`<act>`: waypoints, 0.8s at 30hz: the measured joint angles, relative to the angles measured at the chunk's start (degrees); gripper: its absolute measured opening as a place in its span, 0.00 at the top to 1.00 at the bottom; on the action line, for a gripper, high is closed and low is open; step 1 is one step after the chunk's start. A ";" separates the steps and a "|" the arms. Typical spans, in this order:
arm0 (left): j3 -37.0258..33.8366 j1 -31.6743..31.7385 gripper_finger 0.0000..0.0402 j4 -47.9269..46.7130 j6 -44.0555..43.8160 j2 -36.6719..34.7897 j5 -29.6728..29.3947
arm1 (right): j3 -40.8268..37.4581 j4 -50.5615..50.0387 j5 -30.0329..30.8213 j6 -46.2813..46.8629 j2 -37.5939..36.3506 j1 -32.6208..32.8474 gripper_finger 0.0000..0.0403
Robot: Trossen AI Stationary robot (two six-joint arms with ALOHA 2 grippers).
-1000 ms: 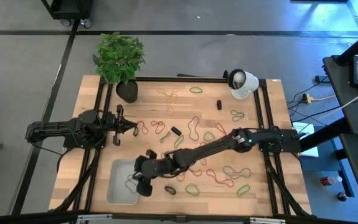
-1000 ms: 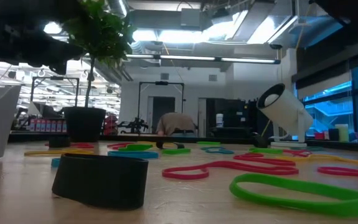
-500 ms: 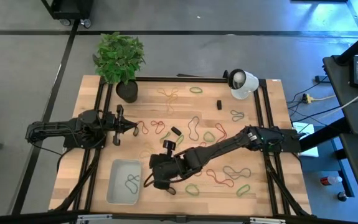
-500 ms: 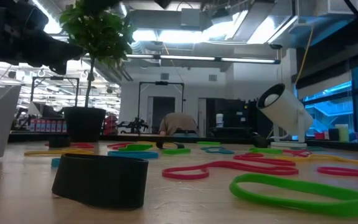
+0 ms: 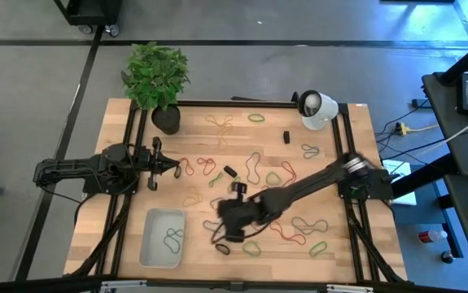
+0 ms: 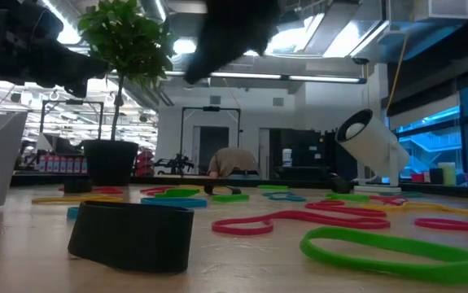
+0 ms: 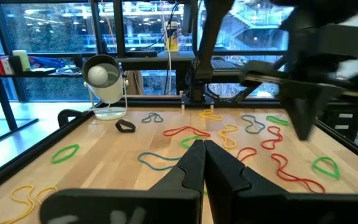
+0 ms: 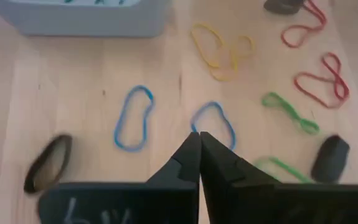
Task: Pick and place rubber bands into bin
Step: Put the black rubber band into the bin
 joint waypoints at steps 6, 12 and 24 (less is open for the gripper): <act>0.01 -0.01 0.99 0.00 -0.01 0.00 -0.01 | -27.18 16.75 -5.06 -1.72 -18.96 -4.14 0.99; 0.01 0.01 0.99 0.00 0.00 0.00 0.01 | -44.09 25.00 -10.49 -1.36 -34.40 -8.39 0.98; 0.00 -0.01 0.99 0.07 0.00 0.02 -0.93 | -53.57 25.11 -10.41 4.35 -45.72 -10.08 0.96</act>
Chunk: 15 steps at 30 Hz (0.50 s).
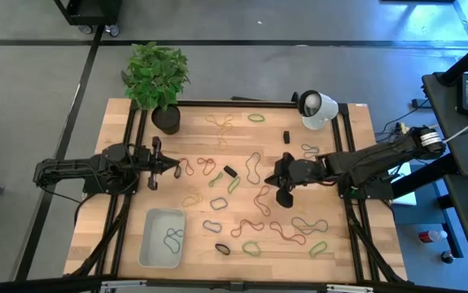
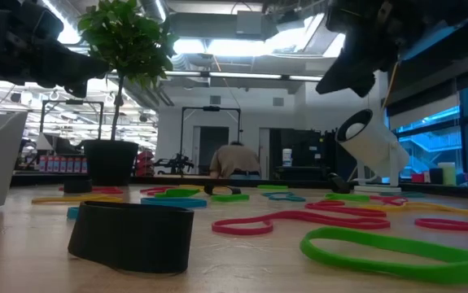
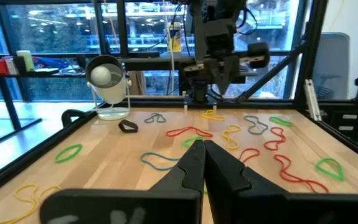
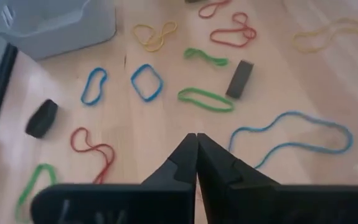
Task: Pick and place rubber bands into bin
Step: Put the black rubber band into the bin
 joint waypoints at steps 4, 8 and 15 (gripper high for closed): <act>0.00 -0.01 0.99 -0.01 -0.20 0.00 -0.40 | 0.01 0.63 0.02 6.04 -0.05 0.00 0.97; 0.01 -0.16 0.99 0.47 -5.78 -0.02 0.00 | 0.03 1.64 0.08 9.89 -0.07 0.00 0.98; 0.01 -0.16 0.99 0.41 -17.14 -0.02 -0.40 | 0.03 1.95 4.75 19.53 -0.07 0.00 0.97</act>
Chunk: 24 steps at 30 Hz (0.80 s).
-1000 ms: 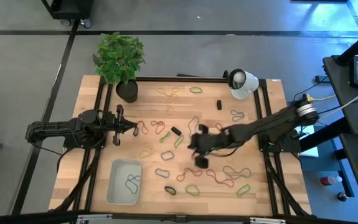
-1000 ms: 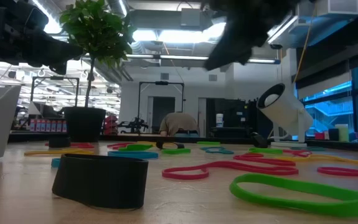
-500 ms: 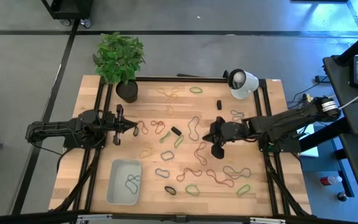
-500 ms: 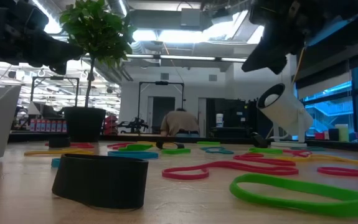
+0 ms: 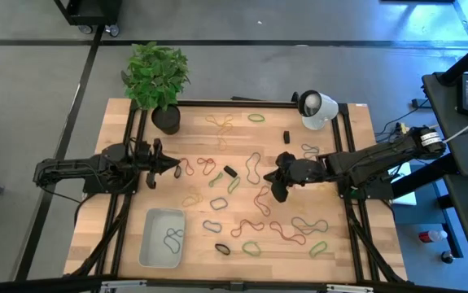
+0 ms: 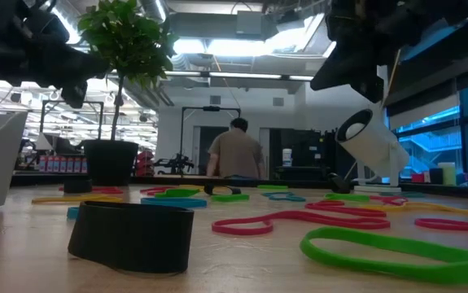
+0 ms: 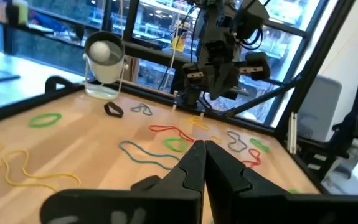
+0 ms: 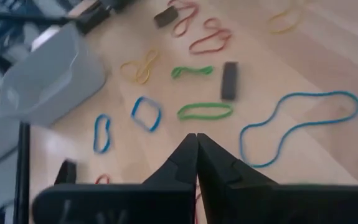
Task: Pick and place rubber bands into bin
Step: Put the black rubber band into the bin
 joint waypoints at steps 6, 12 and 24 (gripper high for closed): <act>0.00 0.00 0.99 0.02 -2.33 0.02 -0.52 | 0.04 0.06 0.35 1.95 0.01 0.00 0.98; 0.25 -0.04 0.99 -0.20 -2.40 0.02 -1.27 | 0.09 -1.48 0.20 4.06 0.02 0.00 0.98; 16.71 -7.44 1.00 -14.92 0.40 21.87 -9.20 | -6.46 -2.46 -10.11 -8.81 -5.56 -1.23 1.00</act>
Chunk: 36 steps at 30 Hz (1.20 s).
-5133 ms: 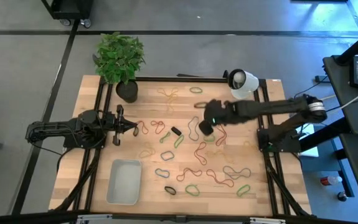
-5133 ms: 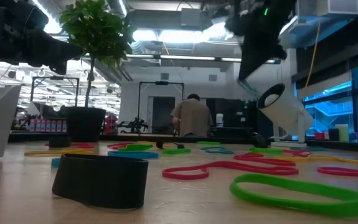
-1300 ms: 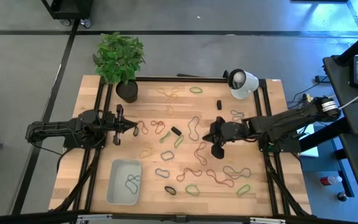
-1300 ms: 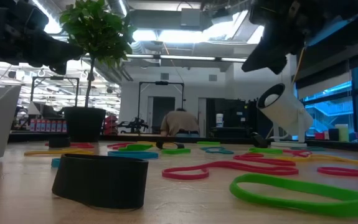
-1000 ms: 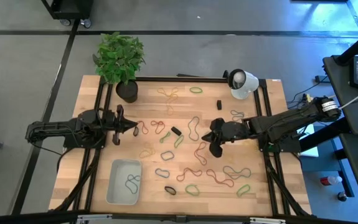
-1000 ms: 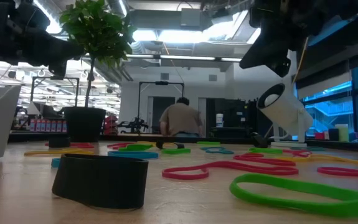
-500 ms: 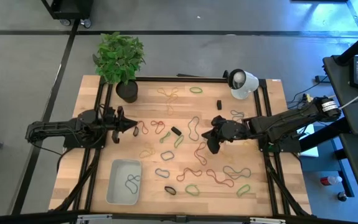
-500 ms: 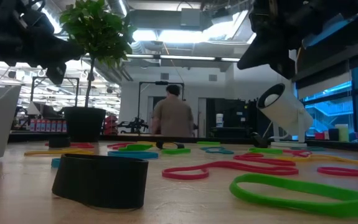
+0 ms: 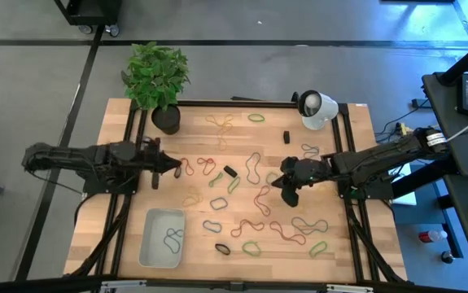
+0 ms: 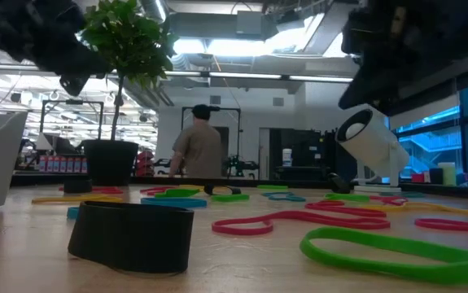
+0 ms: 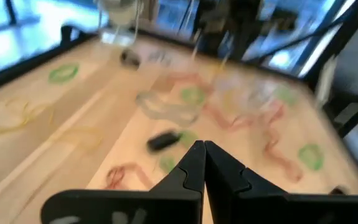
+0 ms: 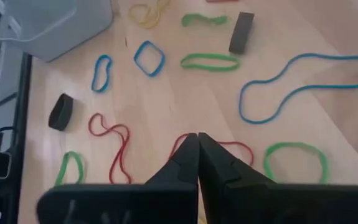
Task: Pick and place rubber bands into bin
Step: Put the black rubber band into the bin
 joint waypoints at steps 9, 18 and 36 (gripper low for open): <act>21.05 -6.38 1.00 -21.12 -15.87 28.09 -14.95 | -9.84 0.43 -0.65 -2.10 -17.97 -0.91 1.00; 27.28 -0.98 0.96 -36.38 -36.80 43.56 -7.96 | -12.42 -0.17 -2.67 -7.32 -25.80 -0.91 1.00; 27.28 6.84 0.72 -37.98 -52.31 64.20 0.26 | -12.42 -1.70 -7.32 -9.00 -25.32 -0.91 0.99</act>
